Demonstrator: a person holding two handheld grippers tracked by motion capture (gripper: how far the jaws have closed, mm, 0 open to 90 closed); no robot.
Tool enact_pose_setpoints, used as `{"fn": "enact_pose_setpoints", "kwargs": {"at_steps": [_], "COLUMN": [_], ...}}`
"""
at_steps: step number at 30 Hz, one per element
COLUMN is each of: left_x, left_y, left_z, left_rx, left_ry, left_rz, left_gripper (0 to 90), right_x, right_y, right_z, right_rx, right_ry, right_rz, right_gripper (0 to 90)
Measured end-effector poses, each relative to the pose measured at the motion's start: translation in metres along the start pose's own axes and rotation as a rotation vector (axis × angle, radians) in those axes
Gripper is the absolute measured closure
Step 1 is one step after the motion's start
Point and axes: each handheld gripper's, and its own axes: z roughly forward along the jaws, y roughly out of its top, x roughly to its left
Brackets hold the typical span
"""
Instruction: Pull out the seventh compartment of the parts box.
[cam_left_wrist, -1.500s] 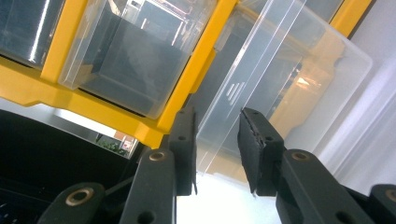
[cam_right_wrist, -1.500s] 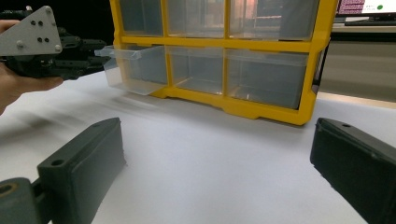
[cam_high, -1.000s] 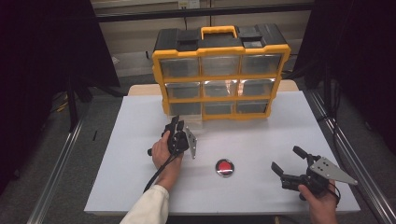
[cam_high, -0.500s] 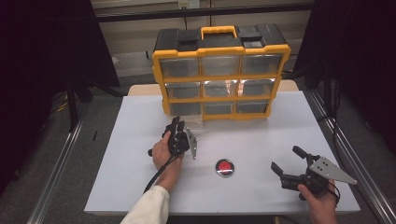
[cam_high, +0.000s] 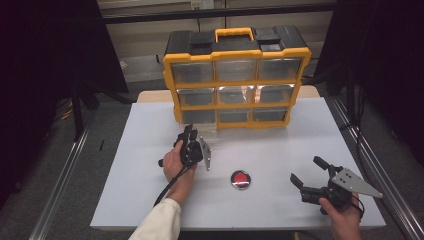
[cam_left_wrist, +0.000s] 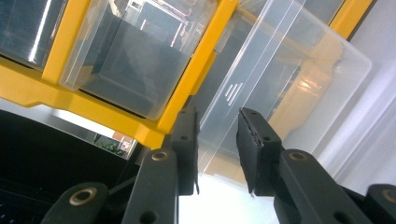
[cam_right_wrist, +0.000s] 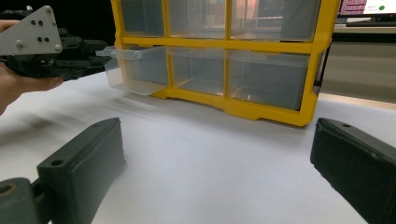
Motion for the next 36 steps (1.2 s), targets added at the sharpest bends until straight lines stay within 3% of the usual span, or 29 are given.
{"fn": "enact_pose_setpoints", "kwargs": {"at_steps": [5, 6, 10, 18, 23, 36], "left_x": [-0.0005, 0.0010, 0.0022, 0.0026, 0.0050, 0.0005], "left_y": [0.0005, 0.0005, -0.0001, 0.0003, 0.0005, -0.0018], "left_z": [0.0008, 0.0003, 0.0013, 0.0011, 0.0007, -0.0016], "left_rx": [-0.003, 0.007, 0.000, 0.006, 0.004, -0.008], "left_ry": [0.002, -0.002, 0.000, 0.009, -0.012, -0.013], "left_rz": [-0.012, 0.002, -0.029, -0.018, -0.035, 0.028], "left_gripper": [69.0, 69.0, 68.6, 68.7, 68.6, 70.8], "right_x": [-0.0002, -0.0002, -0.0002, -0.0001, -0.0003, -0.0007], "right_y": [-0.0001, -0.0002, -0.0004, -0.0002, -0.0003, 0.0001], "right_z": [0.0004, 0.0003, 0.0006, 0.0001, 0.0003, -0.0004], "right_rx": [0.000, 0.001, 0.002, 0.003, 0.002, 0.005], "right_ry": [-0.005, -0.005, -0.008, -0.009, -0.007, -0.005], "right_rz": [-0.002, 0.002, 0.002, 0.004, 0.002, 0.000], "right_gripper": [2.2, 2.2, 2.2, 2.2, 2.2, 2.2]}}
